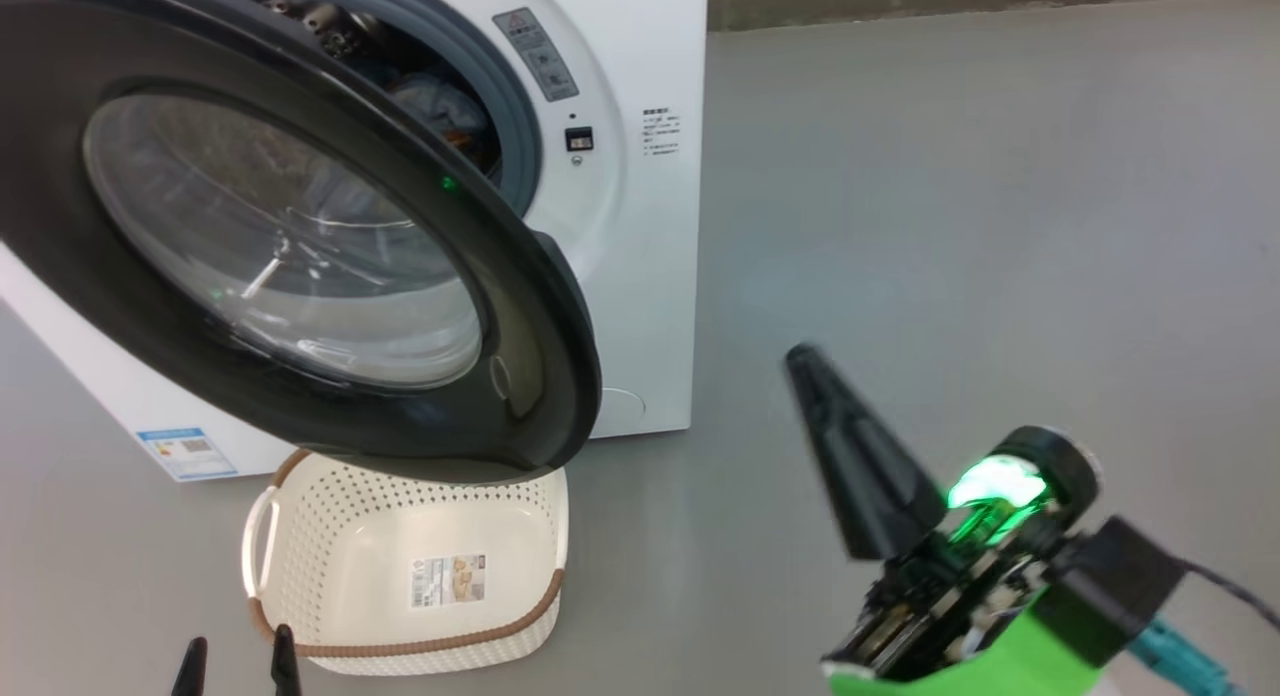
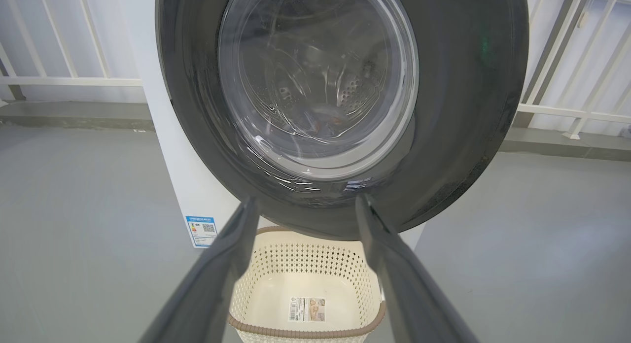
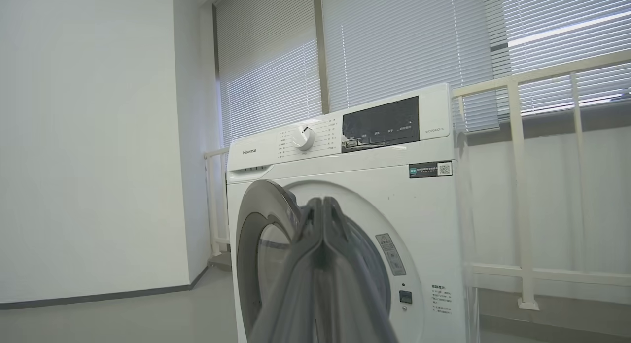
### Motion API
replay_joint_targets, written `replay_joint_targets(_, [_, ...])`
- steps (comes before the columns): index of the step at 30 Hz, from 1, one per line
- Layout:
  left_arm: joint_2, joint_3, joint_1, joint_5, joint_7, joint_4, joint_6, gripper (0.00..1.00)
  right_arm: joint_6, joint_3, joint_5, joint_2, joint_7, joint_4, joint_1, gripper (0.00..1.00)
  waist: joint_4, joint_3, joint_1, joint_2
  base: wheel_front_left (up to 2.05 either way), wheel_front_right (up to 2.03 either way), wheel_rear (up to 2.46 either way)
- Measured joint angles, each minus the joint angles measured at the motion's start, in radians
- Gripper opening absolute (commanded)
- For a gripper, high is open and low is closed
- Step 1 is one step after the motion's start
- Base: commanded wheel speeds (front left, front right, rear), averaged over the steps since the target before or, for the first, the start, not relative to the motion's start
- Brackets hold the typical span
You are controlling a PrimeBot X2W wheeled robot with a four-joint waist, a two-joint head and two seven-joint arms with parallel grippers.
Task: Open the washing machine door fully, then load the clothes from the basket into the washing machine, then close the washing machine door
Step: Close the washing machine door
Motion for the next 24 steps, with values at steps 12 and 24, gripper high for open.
replay_joint_targets(12, [-0.001,-0.065,-0.047,-0.022,0.0,-0.002,0.009,1.0,0.0,0.287,0.04,-0.102,0.0,0.209,-0.108,0.0,0.089,0.026,0.0,0.0,0.0,0.0,0.0])
replay_joint_targets(24, [-0.003,-0.175,-0.158,-0.07,0.0,-0.042,0.046,1.0,0.0,0.345,0.064,-0.156,0.0,0.413,-0.296,0.0,0.211,0.142,0.0001,0.0001,0.0,0.0,0.0])
